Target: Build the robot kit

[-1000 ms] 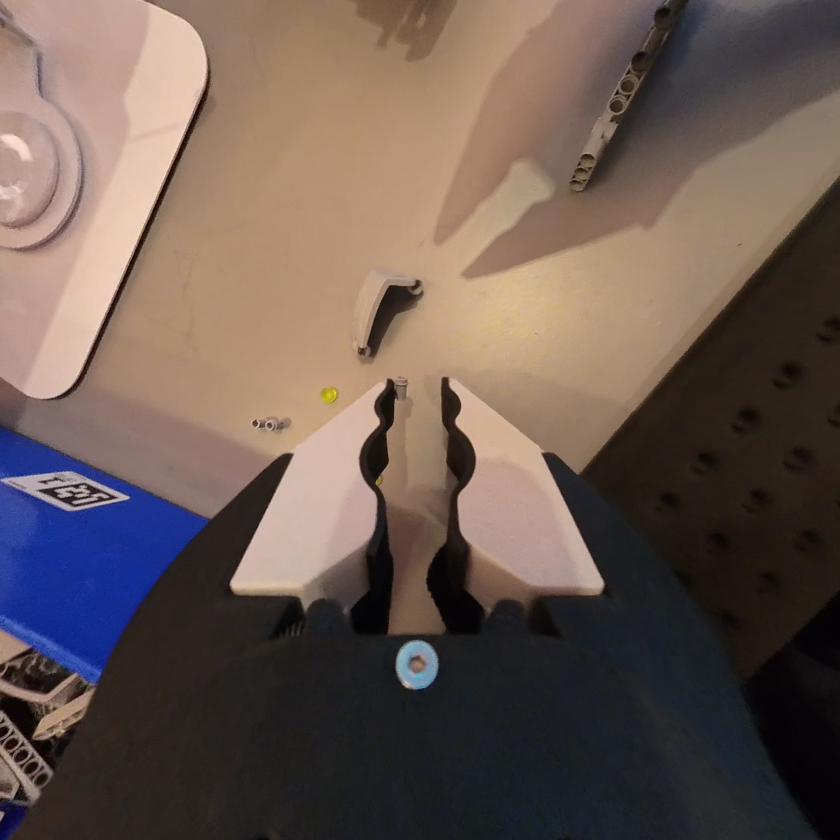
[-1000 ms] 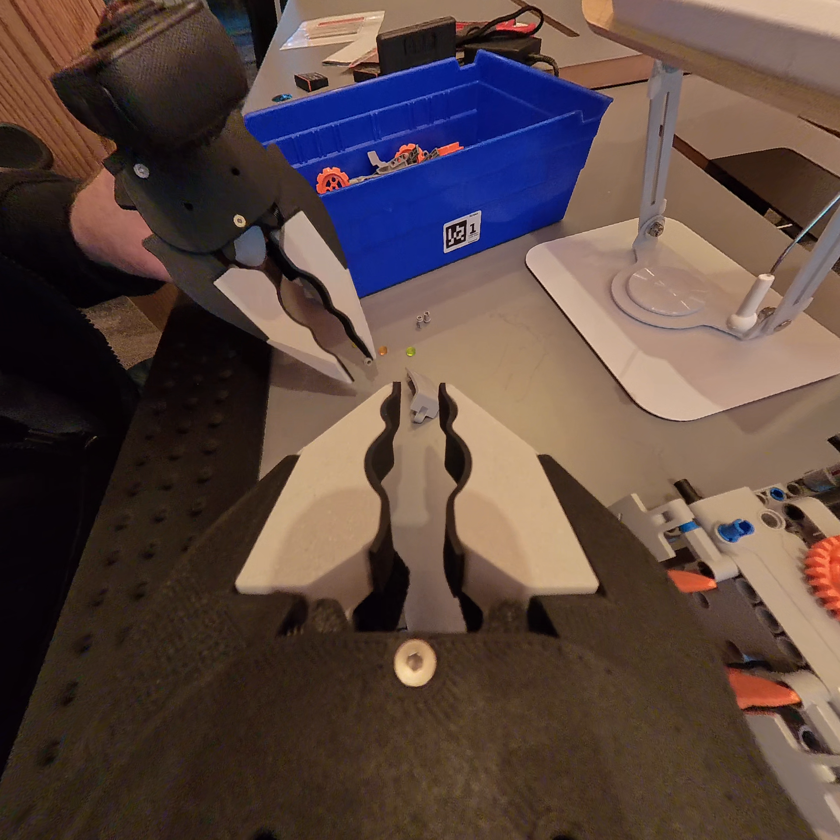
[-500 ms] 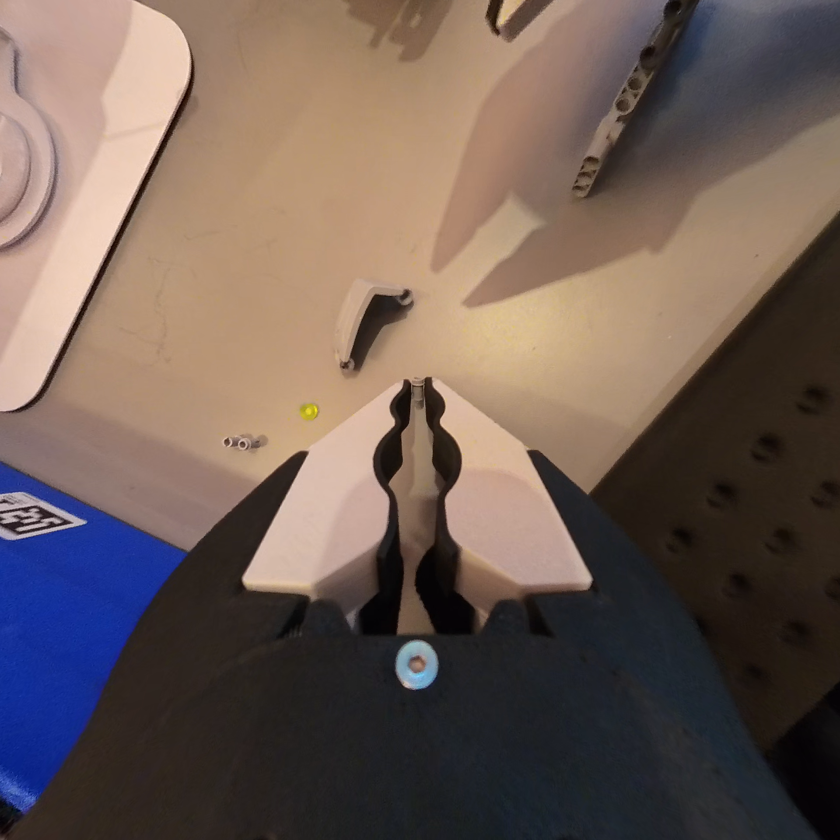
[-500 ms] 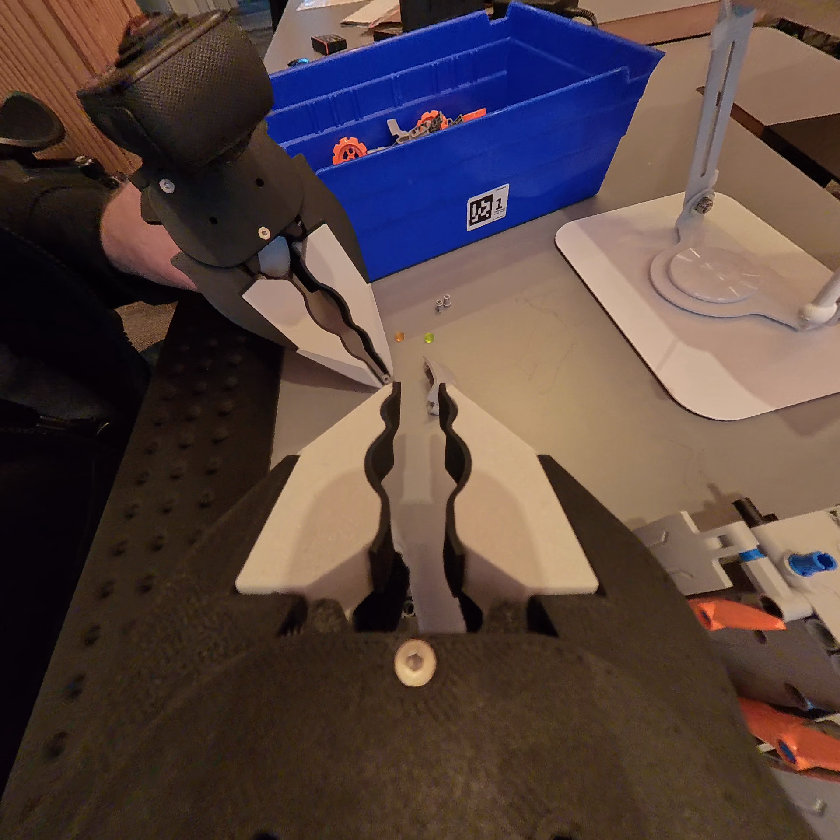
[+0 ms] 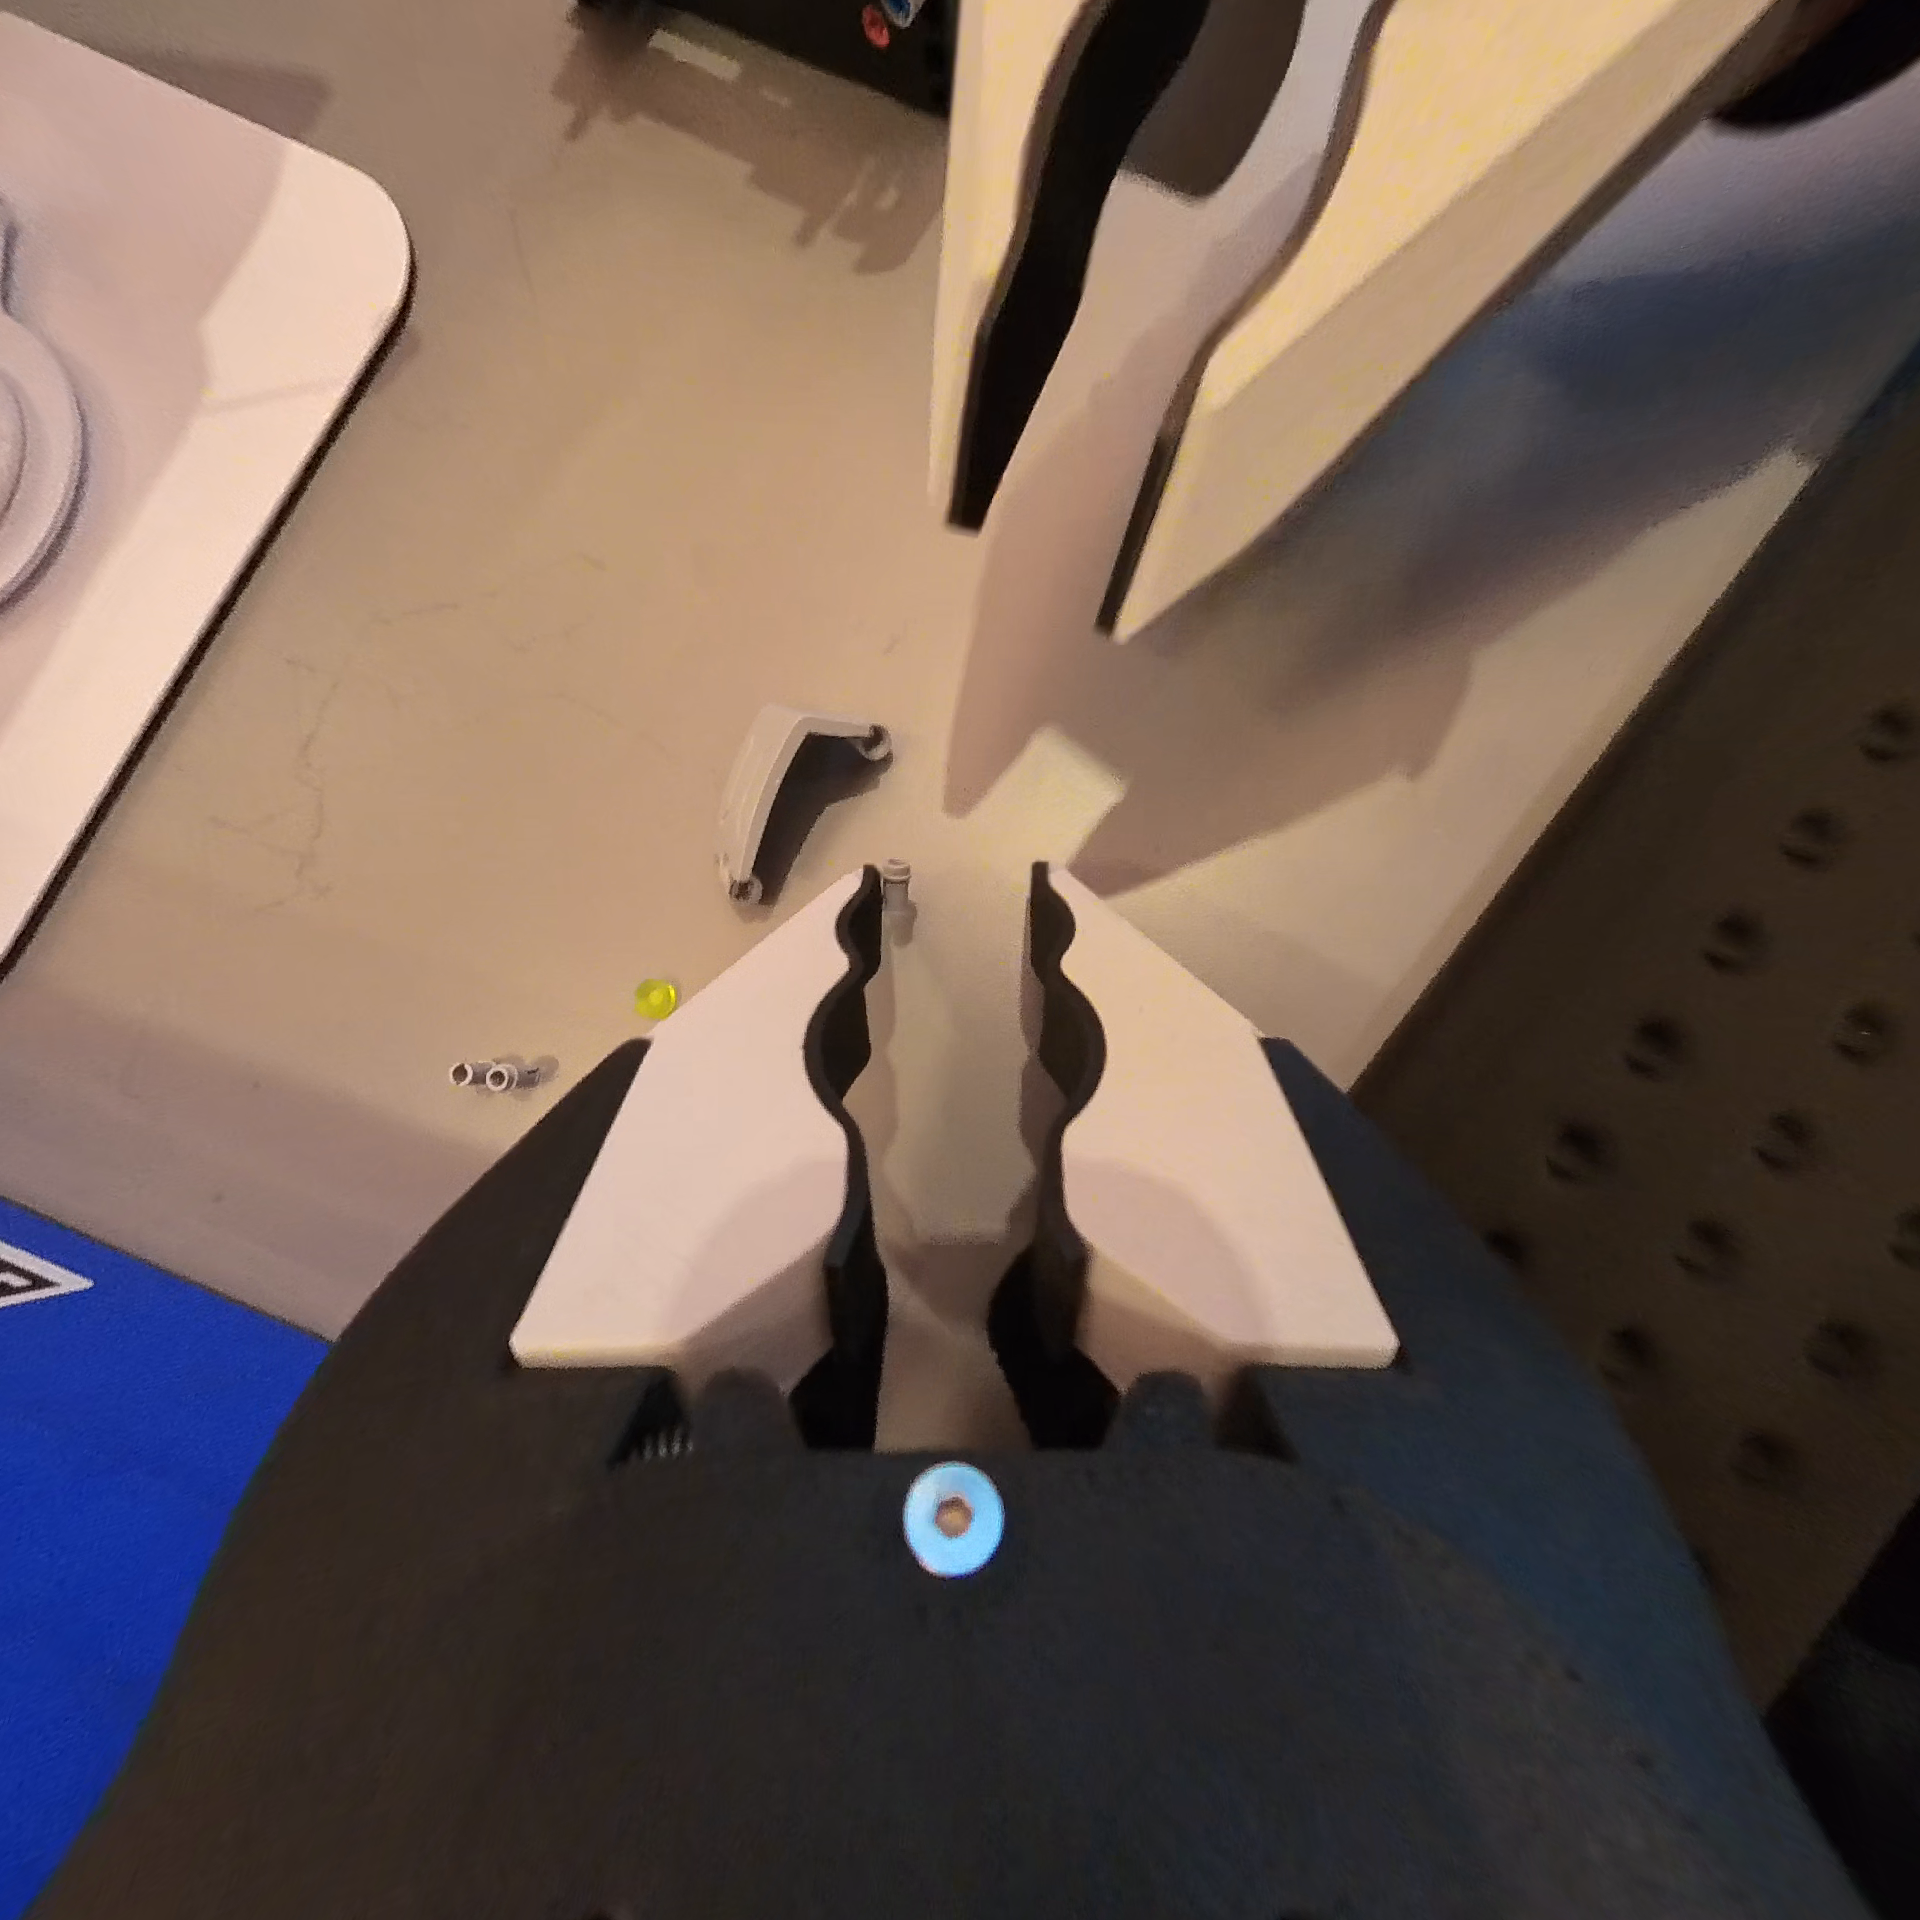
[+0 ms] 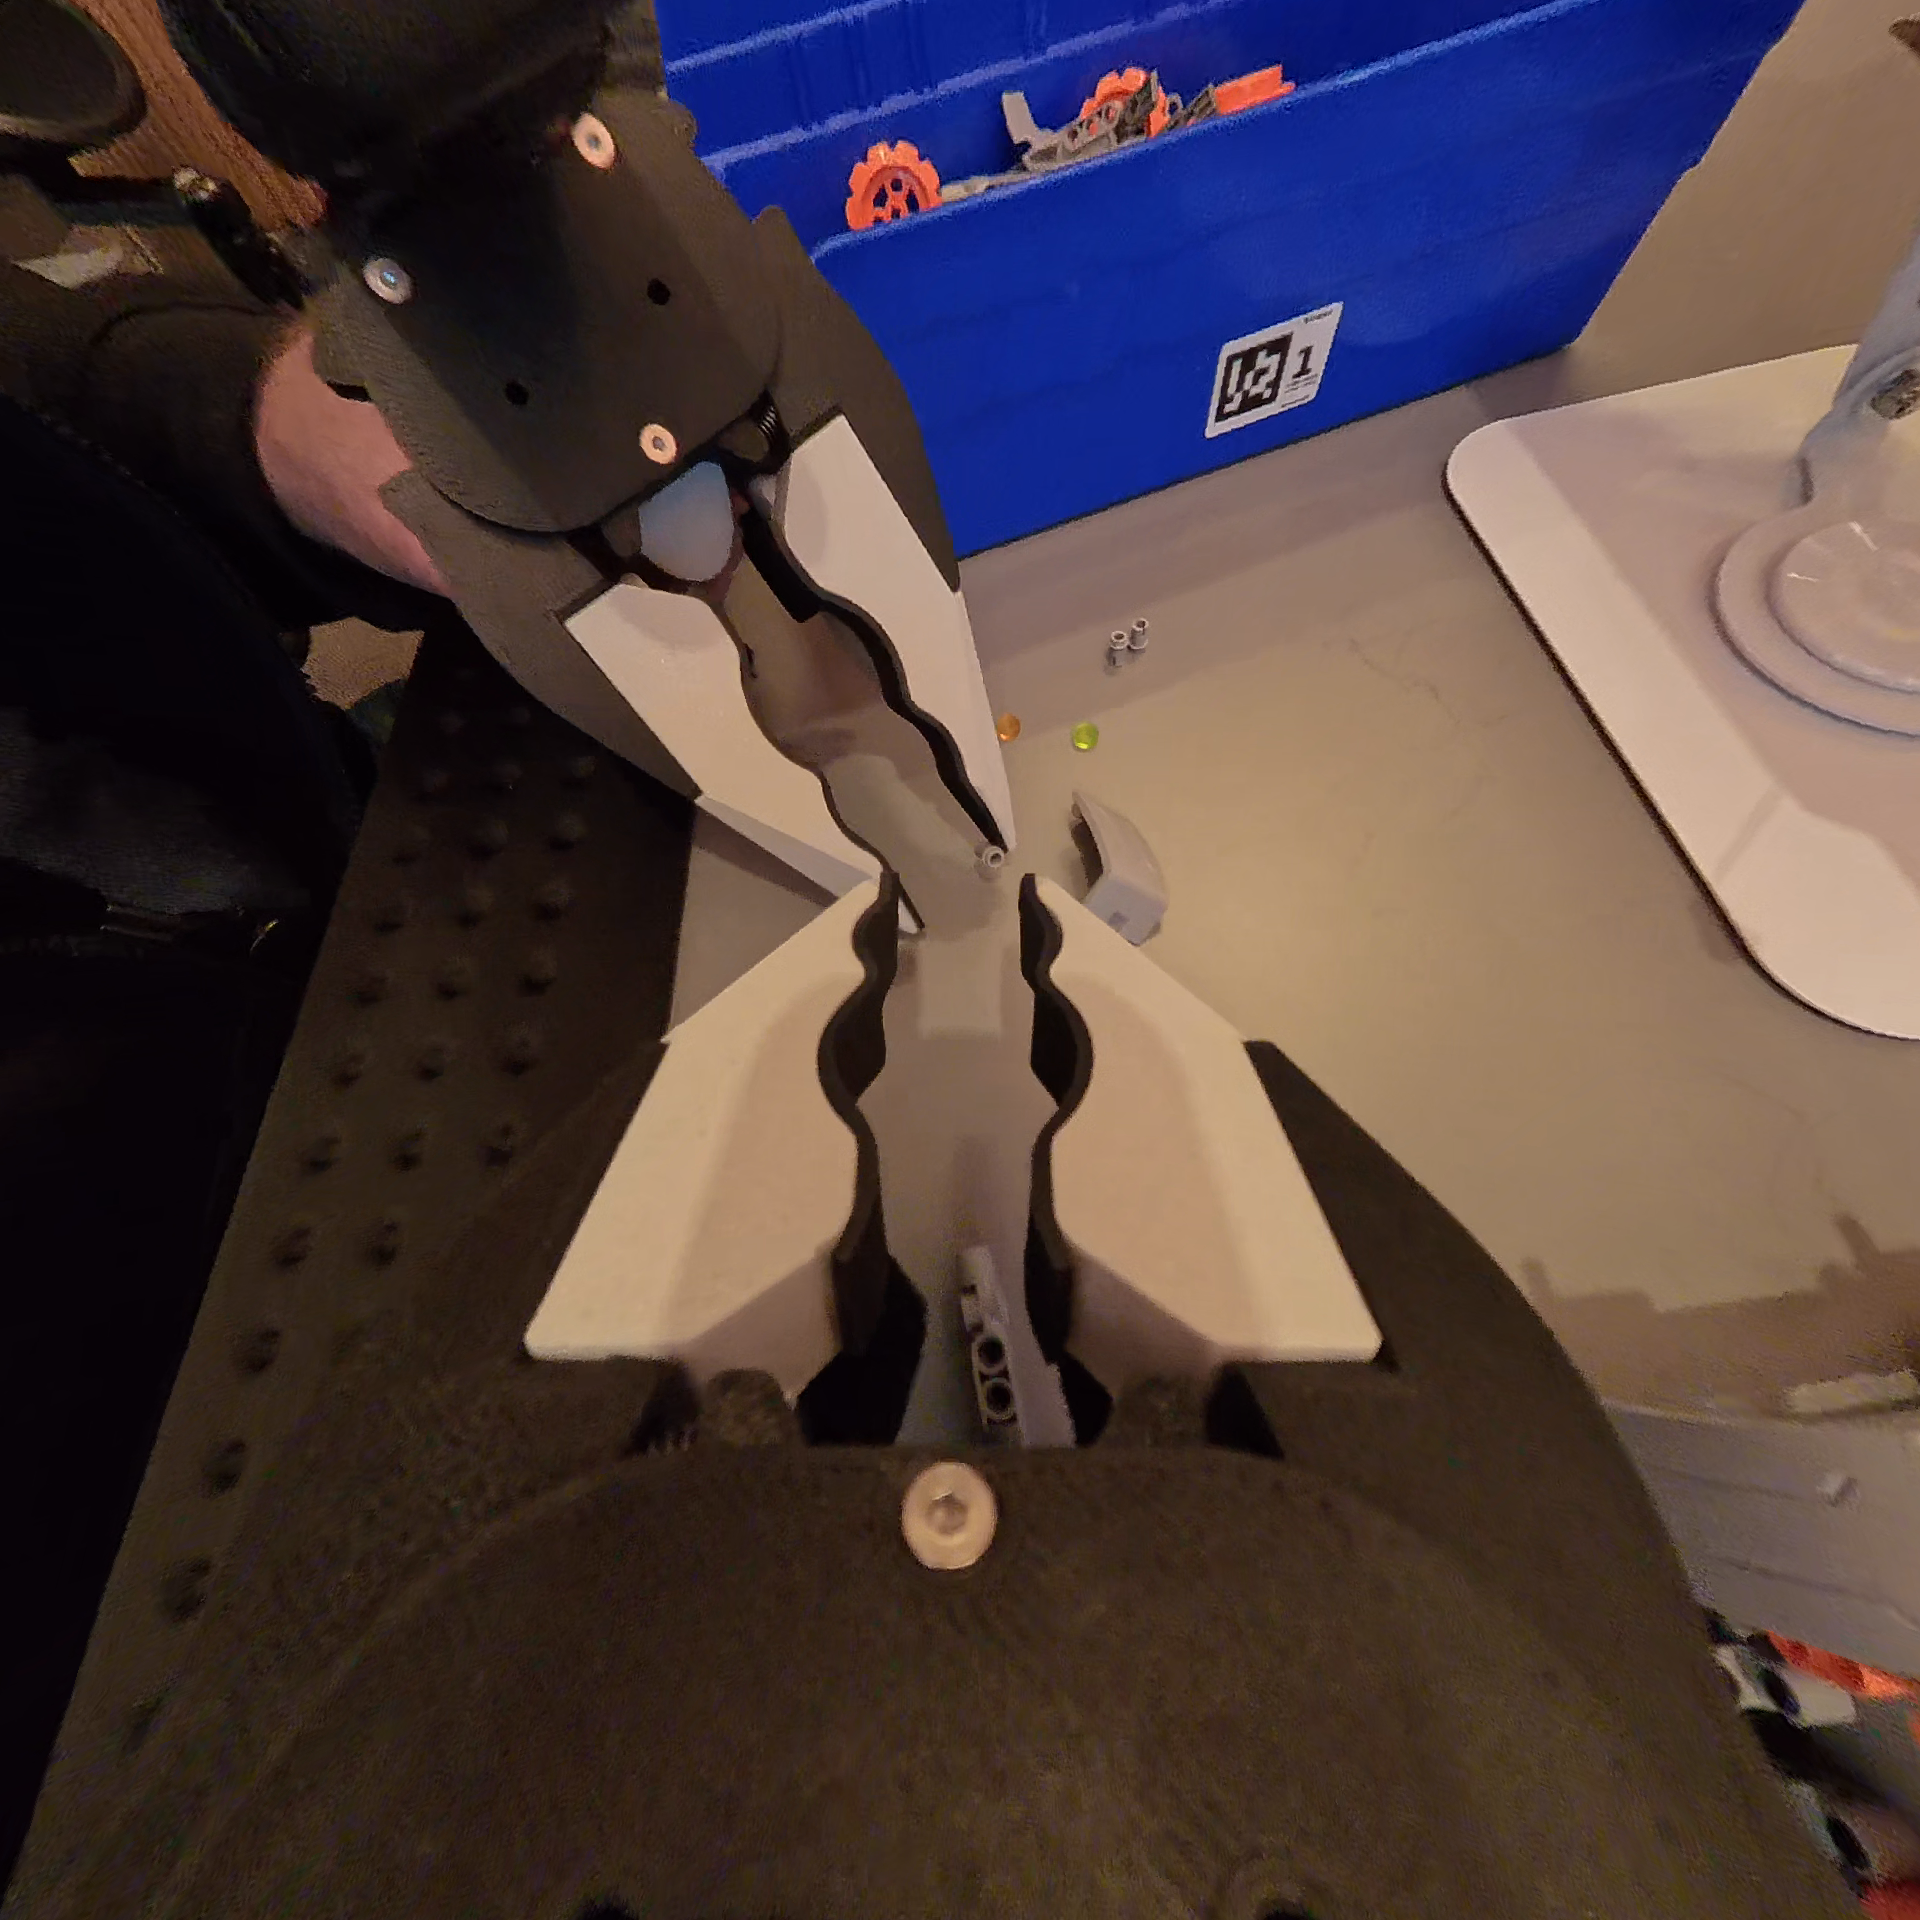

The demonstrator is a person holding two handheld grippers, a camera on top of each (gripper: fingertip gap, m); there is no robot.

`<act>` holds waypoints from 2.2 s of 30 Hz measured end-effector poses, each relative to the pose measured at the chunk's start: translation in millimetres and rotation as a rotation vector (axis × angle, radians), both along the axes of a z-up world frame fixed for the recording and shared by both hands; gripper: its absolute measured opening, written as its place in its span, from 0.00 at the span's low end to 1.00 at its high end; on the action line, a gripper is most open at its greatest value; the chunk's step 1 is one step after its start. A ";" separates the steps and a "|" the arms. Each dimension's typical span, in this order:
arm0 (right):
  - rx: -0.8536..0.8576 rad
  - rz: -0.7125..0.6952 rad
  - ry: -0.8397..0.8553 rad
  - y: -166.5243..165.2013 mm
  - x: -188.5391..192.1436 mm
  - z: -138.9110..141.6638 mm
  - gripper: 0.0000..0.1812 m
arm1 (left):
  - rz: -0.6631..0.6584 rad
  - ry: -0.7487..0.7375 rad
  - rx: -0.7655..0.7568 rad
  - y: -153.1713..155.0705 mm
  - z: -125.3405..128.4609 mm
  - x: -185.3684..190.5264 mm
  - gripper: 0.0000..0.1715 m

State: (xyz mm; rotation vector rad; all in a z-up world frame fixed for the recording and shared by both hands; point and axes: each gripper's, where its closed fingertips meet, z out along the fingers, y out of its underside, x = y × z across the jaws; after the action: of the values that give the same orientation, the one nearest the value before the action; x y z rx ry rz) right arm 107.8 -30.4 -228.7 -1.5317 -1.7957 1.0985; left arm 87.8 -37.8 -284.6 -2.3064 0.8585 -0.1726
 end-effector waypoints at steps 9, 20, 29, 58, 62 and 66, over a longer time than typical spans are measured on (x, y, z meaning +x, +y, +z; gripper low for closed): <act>0.028 -0.015 -0.057 -3.1 -13.2 -16.1 0.16 | -0.047 -0.057 0.062 -1.3 11.8 11.2 0.15; 0.094 -0.017 -0.098 -2.6 -15.2 -24.8 0.13 | -0.069 -0.075 0.093 -3.9 15.5 16.9 0.15; 0.132 -0.019 -0.098 -2.3 -13.8 -23.6 0.12 | -0.059 -0.070 0.091 -5.9 17.4 15.9 0.14; 0.017 0.067 0.206 -30.0 -11.2 41.7 0.10 | -0.203 -0.405 0.224 -16.7 78.8 59.8 0.21; 0.041 0.052 0.195 -27.1 -10.1 40.8 0.10 | -0.202 -0.395 0.232 -12.3 76.8 61.7 0.20; 0.065 0.047 0.175 -25.4 -9.6 37.2 0.10 | -0.210 -0.396 0.208 -12.7 73.0 64.0 0.24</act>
State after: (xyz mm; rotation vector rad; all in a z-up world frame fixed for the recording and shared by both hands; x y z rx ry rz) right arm 98.2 -55.8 -191.5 -1.3189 -1.7381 1.1475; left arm 151.8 -50.5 -211.6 -1.8982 0.8625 -0.5824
